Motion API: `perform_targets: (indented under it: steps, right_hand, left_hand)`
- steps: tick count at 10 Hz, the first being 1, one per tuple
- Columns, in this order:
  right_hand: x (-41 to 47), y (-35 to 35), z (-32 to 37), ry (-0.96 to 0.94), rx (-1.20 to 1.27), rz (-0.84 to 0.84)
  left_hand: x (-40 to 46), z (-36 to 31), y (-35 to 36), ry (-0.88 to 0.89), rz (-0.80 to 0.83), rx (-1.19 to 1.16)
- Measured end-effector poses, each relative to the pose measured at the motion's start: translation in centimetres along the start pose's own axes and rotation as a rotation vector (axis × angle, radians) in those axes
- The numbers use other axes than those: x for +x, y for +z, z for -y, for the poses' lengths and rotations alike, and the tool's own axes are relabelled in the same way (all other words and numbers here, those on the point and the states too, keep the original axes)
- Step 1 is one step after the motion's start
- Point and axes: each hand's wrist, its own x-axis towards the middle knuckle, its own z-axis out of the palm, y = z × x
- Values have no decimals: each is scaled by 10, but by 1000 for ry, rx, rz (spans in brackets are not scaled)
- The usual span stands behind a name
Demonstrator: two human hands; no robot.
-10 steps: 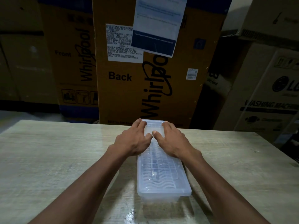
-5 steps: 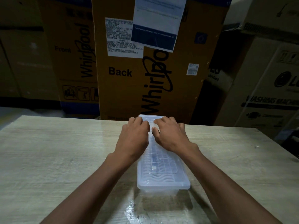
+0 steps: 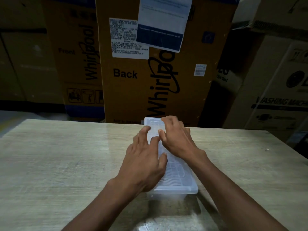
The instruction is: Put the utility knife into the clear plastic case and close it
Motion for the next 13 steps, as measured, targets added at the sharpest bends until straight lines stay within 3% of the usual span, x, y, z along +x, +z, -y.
perform_targets:
  steps: [1, 4, 7, 10, 12, 13]
  right_hand:
    - [1, 0, -1, -12, 25, -37]
    - [3, 2, -2, 11, 34, -10]
    - [2, 5, -5, -19, 38, 19]
    - [2, 4, -7, -12, 45, -44]
    - [3, 4, -11, 3, 149, -96]
    - [5, -7, -13, -23, 223, -158]
  left_hand:
    - [1, -2, -2, 61, -27, -5]
    - [-1, -6, -4, 16, -50, -31]
    - [3, -7, -1, 29, -38, 110]
    - [7, -6, -3, 22, 7, 86]
    - [15, -4, -10, 6, -21, 24]
    - [13, 1, -10, 32, -148, -12]
